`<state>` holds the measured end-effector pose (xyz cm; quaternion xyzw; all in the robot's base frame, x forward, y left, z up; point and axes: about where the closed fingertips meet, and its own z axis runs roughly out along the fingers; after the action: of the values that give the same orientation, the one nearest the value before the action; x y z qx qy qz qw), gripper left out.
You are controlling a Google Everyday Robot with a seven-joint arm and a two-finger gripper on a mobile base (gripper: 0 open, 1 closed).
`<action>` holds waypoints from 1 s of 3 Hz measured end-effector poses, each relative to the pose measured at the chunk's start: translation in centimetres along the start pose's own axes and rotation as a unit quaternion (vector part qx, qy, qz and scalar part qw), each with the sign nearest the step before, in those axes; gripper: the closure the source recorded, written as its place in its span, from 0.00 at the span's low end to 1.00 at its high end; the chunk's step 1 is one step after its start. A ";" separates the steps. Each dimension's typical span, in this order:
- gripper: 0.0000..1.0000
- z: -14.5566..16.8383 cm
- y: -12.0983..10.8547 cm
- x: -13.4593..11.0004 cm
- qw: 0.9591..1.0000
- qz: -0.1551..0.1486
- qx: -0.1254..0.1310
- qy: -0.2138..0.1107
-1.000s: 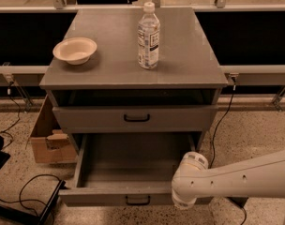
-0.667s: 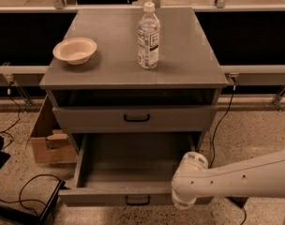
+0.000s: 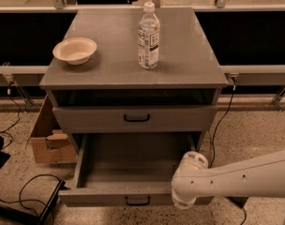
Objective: Open middle drawer
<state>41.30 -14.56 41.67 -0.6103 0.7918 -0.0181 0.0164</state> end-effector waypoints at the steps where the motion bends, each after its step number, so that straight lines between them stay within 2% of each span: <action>1: 0.39 0.0 0.0 0.0 1.000 0.000 0.000 0.000; 2: 0.16 -0.1 0.0 0.0 1.000 0.000 0.000 0.000; 3: 0.00 -0.1 0.0 0.0 1.000 0.000 0.000 0.000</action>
Offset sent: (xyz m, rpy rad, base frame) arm 0.0000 0.0000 0.0001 0.0000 0.0000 0.0000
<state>41.30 -14.56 41.78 -0.6103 0.7918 -0.0180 0.0164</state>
